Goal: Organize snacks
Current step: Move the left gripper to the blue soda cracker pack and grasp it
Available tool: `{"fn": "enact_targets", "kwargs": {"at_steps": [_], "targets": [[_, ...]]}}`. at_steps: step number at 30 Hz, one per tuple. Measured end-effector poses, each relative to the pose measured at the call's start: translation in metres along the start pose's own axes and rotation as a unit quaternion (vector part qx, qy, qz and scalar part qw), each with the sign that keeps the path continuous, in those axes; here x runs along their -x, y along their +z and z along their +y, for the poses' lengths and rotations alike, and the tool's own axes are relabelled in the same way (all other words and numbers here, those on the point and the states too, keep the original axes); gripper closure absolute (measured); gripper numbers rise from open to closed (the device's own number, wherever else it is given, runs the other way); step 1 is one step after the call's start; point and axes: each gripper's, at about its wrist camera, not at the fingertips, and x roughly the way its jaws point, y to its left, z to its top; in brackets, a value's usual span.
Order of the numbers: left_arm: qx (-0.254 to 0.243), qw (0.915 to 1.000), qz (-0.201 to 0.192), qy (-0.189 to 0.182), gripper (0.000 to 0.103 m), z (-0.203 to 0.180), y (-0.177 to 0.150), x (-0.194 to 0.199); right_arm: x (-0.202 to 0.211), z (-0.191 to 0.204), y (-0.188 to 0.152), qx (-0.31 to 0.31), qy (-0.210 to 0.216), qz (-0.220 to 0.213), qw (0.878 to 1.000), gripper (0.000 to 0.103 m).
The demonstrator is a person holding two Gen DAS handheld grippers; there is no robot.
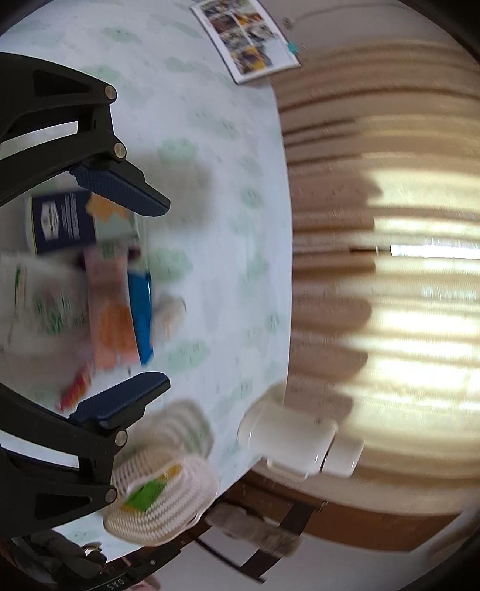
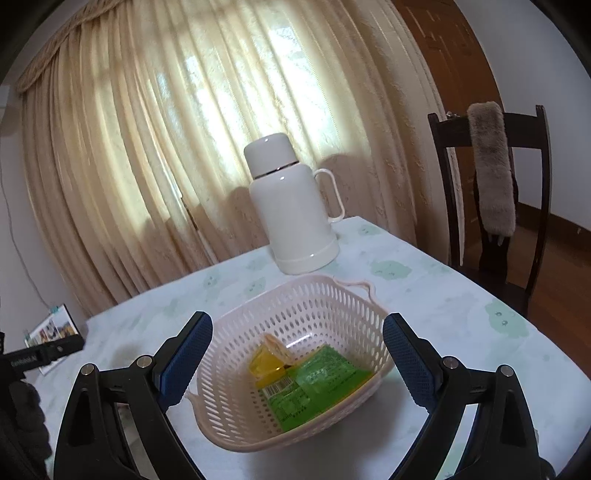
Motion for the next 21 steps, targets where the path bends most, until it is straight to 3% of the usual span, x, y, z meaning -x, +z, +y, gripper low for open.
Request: {"fn": "enact_targets", "kwargs": {"at_steps": [10, 21], "targets": [[0.048, 0.9978, 0.034, 0.032, 0.018, 0.059, -0.020, -0.017, -0.010, 0.003, -0.006, 0.014, -0.036, 0.013, 0.999, 0.009], [0.040, 0.9923, 0.104, 0.053, 0.018, 0.069, -0.047, -0.048, -0.011, 0.004, -0.008, 0.018, -0.047, 0.014, 0.999, 0.009]]}}
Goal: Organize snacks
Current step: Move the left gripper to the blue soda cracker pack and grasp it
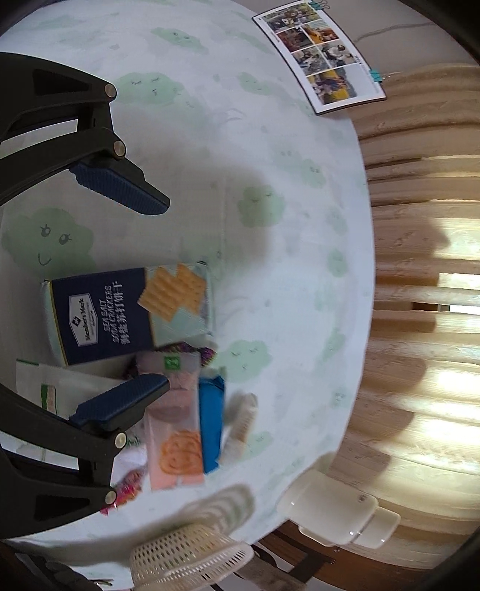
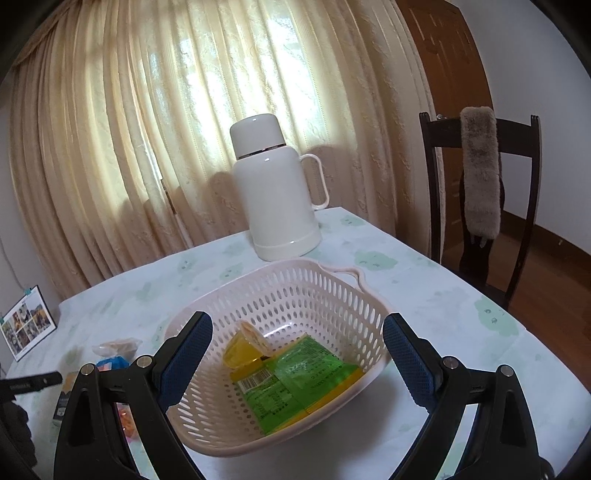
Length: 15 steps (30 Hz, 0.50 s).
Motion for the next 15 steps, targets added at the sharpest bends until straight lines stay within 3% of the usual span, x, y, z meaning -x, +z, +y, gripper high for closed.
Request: {"fn": "enact_targets", "kwargs": {"at_steps": [15], "targets": [[-0.016, 0.9990, 0.039, 0.013, 0.018, -0.007, -0.012, -0.024, 0.000, 0.000, 0.000, -0.001, 0.000, -0.001, 1.000, 0.009]]}}
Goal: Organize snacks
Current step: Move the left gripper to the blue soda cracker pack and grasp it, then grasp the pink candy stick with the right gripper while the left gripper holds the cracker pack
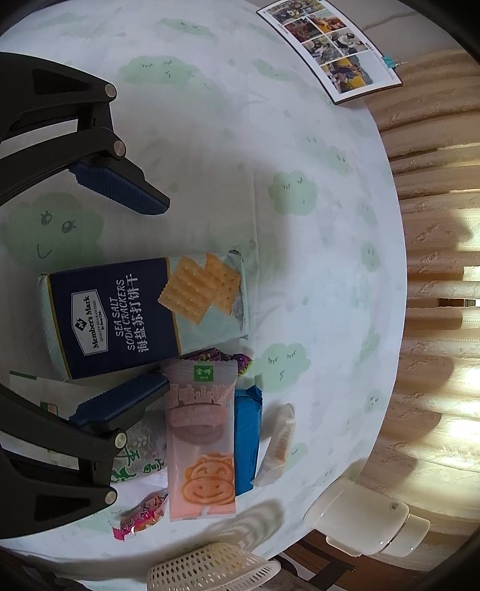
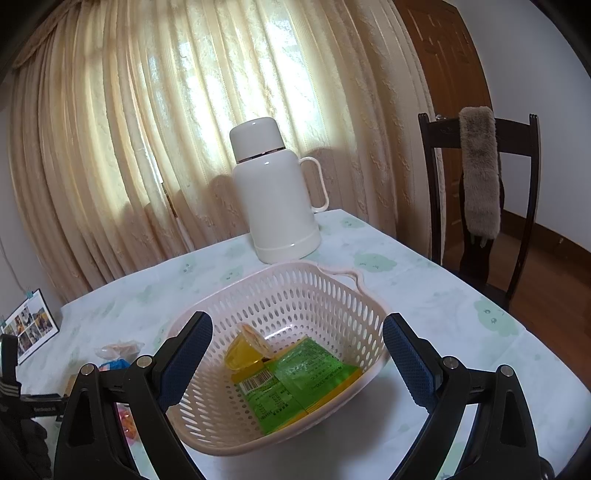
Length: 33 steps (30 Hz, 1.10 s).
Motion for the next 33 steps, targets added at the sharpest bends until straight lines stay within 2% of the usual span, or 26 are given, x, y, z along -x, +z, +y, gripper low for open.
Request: {"fn": "enact_targets", "kwargs": {"at_steps": [2, 4, 6, 11, 26, 30, 33], "targets": [[-0.003, 1.0000, -0.003, 0.001, 0.026, 0.000, -0.001, 0.000, 0.000, 0.000, 0.000, 0.001, 0.000, 0.000, 1.000, 0.009], [-0.009, 0.9999, -0.002, -0.006, 0.046, -0.001, -0.002, 0.001, 0.000, 0.000, 0.000, 0.001, 0.000, 0.000, 1.000, 0.009], [-0.017, 0.9998, -0.004, -0.006, 0.056, -0.003, -0.002, 0.002, 0.000, 0.000, 0.000, 0.001, -0.001, 0.000, 1.000, 0.009], [-0.018, 0.9997, -0.014, -0.011, 0.056, -0.002, -0.001, 0.008, 0.001, 0.000, 0.001, 0.000, -0.002, -0.001, 1.000, 0.009], [0.016, 0.9962, -0.083, -0.021, 0.058, 0.017, 0.003, 0.054, 0.005, 0.006, 0.000, 0.008, -0.025, -0.005, 1.000, 0.009], [0.026, 0.9948, -0.094, -0.030, 0.058, 0.023, 0.003, 0.063, 0.027, 0.028, -0.005, 0.013, 0.013, -0.018, 1.000, 0.009], [0.029, 0.9938, -0.101, -0.038, 0.058, 0.025, 0.002, 0.069, 0.036, 0.062, -0.014, 0.056, 0.049, -0.014, 0.997, 0.009]]}}
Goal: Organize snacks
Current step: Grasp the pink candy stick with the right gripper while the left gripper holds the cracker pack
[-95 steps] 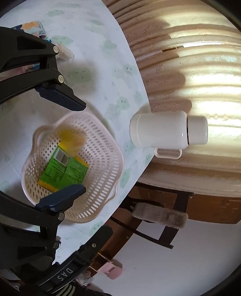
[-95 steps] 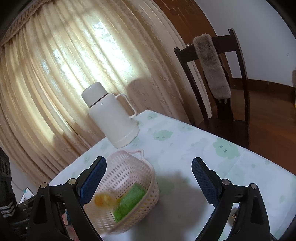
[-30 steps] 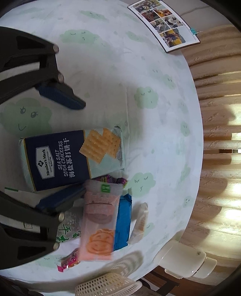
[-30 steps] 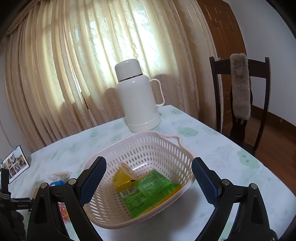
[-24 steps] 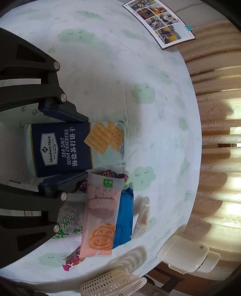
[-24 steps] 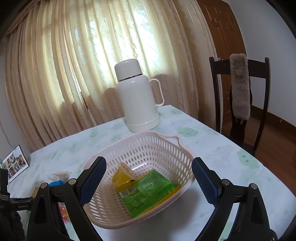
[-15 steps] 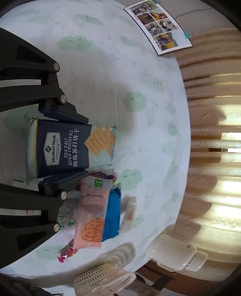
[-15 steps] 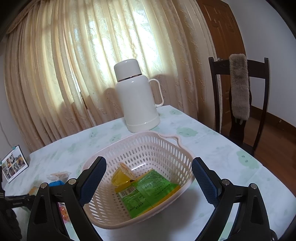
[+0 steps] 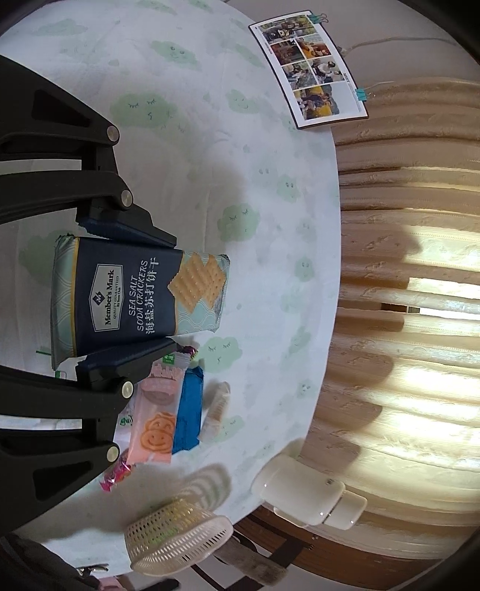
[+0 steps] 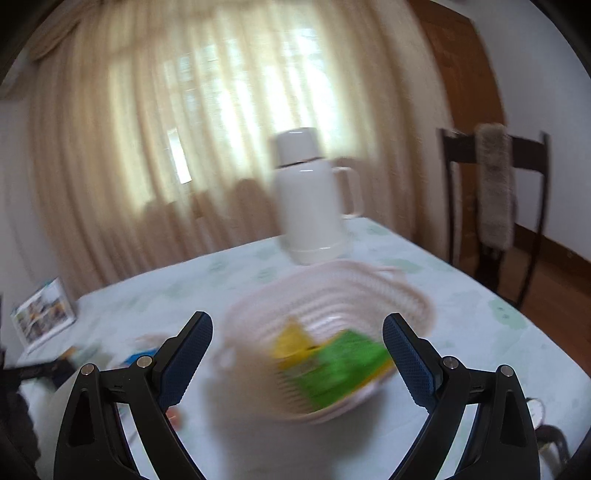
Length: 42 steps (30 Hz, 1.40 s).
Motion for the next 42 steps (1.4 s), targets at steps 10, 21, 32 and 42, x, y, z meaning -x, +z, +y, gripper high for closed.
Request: {"fn": "enact_targets", "kwargs": {"at_steps": [10, 21, 32, 42], "targets": [[-0.003, 0.9993, -0.020, -0.031, 0.058, -0.005, -0.001, 0.017, -0.036, 0.088, -0.044, 0.143, 0.109, 0.140, 0.974, 0.034], [-0.009, 0.9986, -0.027, -0.045, 0.058, -0.008, -0.003, 0.024, -0.082, 0.090, -0.068, 0.150, 0.125, 0.239, 0.951, 0.062], [-0.016, 0.9983, -0.024, -0.050, 0.058, -0.011, -0.004, 0.023, -0.094, 0.109, -0.070, 0.186, 0.111, 0.243, 0.946, 0.075], [-0.018, 0.9984, -0.022, -0.050, 0.058, -0.013, -0.005, 0.022, -0.080, 0.105, -0.065, 0.160, 0.129, 0.229, 0.952, 0.076]]}}
